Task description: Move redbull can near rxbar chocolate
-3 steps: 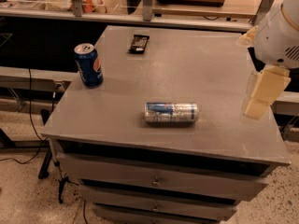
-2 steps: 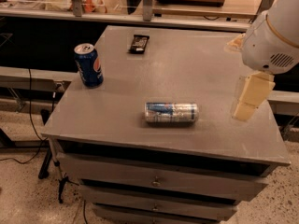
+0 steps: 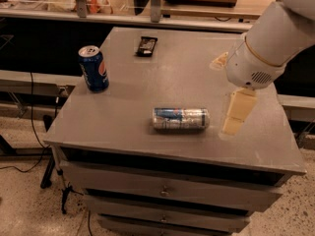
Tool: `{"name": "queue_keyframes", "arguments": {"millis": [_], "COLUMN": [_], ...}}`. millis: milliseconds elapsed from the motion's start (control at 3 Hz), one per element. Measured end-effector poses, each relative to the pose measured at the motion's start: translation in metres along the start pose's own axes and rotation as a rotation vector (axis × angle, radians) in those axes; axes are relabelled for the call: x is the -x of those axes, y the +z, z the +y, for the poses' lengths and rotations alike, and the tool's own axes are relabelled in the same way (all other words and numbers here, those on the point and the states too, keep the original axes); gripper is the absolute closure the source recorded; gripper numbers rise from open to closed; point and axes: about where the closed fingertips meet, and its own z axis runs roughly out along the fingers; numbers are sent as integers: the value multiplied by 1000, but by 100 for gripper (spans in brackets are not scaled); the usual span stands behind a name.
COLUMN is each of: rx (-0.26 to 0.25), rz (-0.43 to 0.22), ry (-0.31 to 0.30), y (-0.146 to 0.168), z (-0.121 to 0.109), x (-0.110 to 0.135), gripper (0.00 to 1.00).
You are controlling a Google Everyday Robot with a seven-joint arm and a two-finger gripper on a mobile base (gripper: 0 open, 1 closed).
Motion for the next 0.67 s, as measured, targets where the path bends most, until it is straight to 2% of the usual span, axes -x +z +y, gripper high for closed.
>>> {"name": "queue_keyframes", "arguments": {"millis": [333,667], "rx": [54,92], "rz": [-20,-31], "ry": [-41,-57], "y": [28,49], "z": [-1,-3], "x": [11,15], "gripper": [0,0]}}
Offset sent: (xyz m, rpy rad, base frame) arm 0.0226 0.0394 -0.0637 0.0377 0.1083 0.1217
